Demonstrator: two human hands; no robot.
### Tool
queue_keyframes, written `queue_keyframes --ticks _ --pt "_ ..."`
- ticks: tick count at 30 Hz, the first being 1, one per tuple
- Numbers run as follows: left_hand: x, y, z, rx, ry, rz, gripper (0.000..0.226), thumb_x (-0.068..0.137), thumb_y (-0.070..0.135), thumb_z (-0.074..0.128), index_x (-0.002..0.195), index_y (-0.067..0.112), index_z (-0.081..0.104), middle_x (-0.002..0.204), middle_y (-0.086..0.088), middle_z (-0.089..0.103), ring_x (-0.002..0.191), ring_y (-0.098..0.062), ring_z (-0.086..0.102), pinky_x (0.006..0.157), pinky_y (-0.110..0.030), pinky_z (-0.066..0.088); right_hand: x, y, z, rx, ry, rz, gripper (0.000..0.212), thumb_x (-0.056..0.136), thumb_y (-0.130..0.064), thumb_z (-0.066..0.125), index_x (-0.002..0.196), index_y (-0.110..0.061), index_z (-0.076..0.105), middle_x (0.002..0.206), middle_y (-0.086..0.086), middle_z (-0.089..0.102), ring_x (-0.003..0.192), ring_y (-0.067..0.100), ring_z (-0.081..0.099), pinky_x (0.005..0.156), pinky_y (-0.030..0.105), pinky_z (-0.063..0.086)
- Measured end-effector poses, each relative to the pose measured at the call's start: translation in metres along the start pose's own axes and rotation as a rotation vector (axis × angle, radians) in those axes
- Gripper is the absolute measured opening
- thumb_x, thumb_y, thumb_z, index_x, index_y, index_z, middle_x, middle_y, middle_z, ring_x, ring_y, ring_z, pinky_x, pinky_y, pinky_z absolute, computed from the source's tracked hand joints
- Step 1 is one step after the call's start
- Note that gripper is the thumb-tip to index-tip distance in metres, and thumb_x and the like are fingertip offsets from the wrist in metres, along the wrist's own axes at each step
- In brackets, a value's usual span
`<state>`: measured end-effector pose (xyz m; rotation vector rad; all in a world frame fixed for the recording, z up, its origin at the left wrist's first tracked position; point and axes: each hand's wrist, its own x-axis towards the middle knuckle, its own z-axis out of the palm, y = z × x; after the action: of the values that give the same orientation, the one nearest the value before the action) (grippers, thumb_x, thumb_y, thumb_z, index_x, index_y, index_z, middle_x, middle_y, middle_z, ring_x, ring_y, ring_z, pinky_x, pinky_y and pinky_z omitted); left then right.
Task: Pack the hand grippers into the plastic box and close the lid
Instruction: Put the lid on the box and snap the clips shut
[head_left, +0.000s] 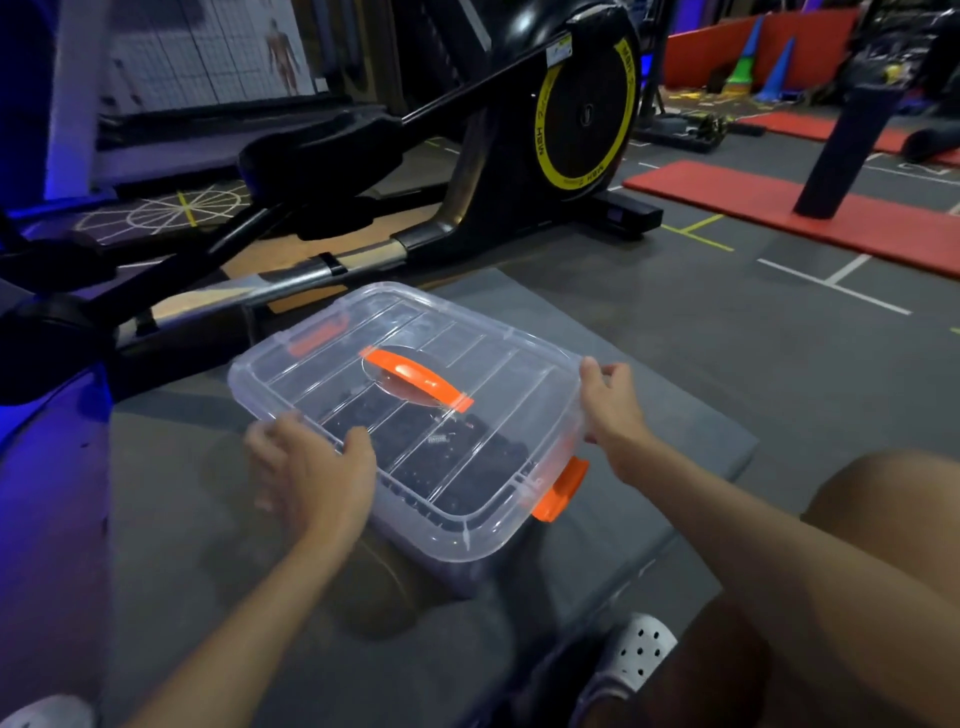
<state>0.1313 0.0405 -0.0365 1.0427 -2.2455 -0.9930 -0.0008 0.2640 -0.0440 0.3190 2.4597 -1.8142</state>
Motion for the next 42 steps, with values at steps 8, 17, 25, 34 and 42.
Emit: queue_keyframes --ticks 8,17,25,34,42 --pt "-0.077 0.038 0.025 0.371 -0.416 1.037 0.054 0.077 0.061 0.045 0.109 0.020 0.060 0.108 0.003 0.062 0.104 -0.024 0.057 0.089 -0.043 0.044 -0.040 0.002 -0.020 0.185 -0.140 0.237 0.037 0.094 -0.037 0.052 0.113 -0.009 0.036 0.091 0.015 0.054 0.057 0.026 0.060 0.052 0.037 0.055" --pt "-0.071 0.040 0.048 0.553 -0.265 1.053 0.045 0.074 0.063 0.055 0.100 0.026 0.063 0.104 0.005 0.059 0.101 -0.021 0.055 0.086 -0.039 0.044 -0.049 0.004 -0.037 0.101 -0.263 -0.070 0.040 0.091 -0.010 0.057 0.129 -0.012 0.046 0.097 0.011 0.052 0.061 0.021 0.058 0.070 0.040 0.058" --pt "-0.070 0.038 0.051 0.481 -0.274 0.992 0.032 0.074 0.053 0.049 0.085 0.026 0.063 0.094 0.007 0.059 0.089 -0.024 0.057 0.080 -0.041 0.046 -0.030 0.021 -0.056 -0.381 -0.472 -0.481 0.057 0.074 -0.023 0.082 0.118 -0.043 0.052 0.127 0.002 0.021 0.109 0.016 0.042 0.083 -0.003 0.034" --pt "-0.045 0.017 0.020 0.233 -0.549 1.056 0.058 0.079 0.063 0.053 0.120 0.024 0.066 0.128 0.012 0.057 0.120 -0.010 0.050 0.110 -0.028 0.032 -0.042 0.029 -0.039 -0.134 -0.358 -0.239 0.082 0.082 -0.025 0.075 0.146 -0.030 0.024 0.126 0.007 0.037 0.095 0.021 0.057 0.078 0.026 0.052" --pt "-0.015 -0.018 -0.001 0.521 -0.469 1.445 0.077 0.081 0.074 0.050 0.138 0.021 0.054 0.151 0.000 0.044 0.142 -0.020 0.037 0.111 -0.047 0.029 -0.067 0.021 0.010 0.362 -0.268 0.027 0.048 0.085 -0.006 0.068 0.118 -0.014 0.034 0.104 0.010 0.053 0.087 0.023 0.061 0.073 0.050 0.058"
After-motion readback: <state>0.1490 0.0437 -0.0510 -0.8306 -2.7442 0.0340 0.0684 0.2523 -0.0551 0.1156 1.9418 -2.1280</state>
